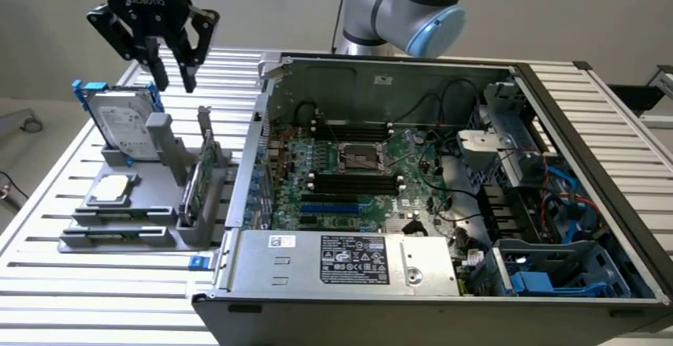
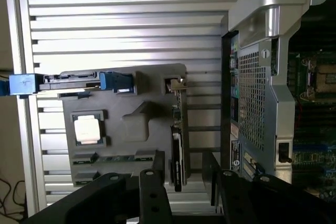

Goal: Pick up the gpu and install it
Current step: 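Pick up the gpu and move the gpu toward the slot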

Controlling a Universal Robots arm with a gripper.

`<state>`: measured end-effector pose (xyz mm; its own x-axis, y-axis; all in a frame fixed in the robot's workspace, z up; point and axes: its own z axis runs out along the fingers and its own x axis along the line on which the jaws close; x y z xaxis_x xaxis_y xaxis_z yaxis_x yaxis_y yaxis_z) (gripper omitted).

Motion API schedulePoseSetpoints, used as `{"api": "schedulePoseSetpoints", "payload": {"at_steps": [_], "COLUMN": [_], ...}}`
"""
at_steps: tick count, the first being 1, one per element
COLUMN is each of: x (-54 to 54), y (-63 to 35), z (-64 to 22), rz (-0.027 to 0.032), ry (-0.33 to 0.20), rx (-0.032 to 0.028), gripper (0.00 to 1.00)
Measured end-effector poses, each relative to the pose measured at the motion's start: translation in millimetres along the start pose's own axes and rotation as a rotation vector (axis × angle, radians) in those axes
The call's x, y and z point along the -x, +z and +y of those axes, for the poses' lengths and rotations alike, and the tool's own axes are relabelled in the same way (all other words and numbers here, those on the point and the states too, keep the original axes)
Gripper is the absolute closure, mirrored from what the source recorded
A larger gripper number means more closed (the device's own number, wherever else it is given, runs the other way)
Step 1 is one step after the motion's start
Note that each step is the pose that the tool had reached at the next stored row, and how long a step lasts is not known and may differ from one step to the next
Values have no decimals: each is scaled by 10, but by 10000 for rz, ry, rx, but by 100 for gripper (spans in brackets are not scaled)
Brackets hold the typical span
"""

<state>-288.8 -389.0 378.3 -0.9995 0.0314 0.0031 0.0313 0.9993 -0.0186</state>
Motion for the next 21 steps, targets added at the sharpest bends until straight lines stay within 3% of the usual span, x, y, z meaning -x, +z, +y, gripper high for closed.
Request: {"api": "schedulePoseSetpoints", "payload": {"at_steps": [21], "x": [8], "y": [385], "z": [-204], "rz": [13], "ry": [-338], "rx": [-2], "gripper": [58]}}
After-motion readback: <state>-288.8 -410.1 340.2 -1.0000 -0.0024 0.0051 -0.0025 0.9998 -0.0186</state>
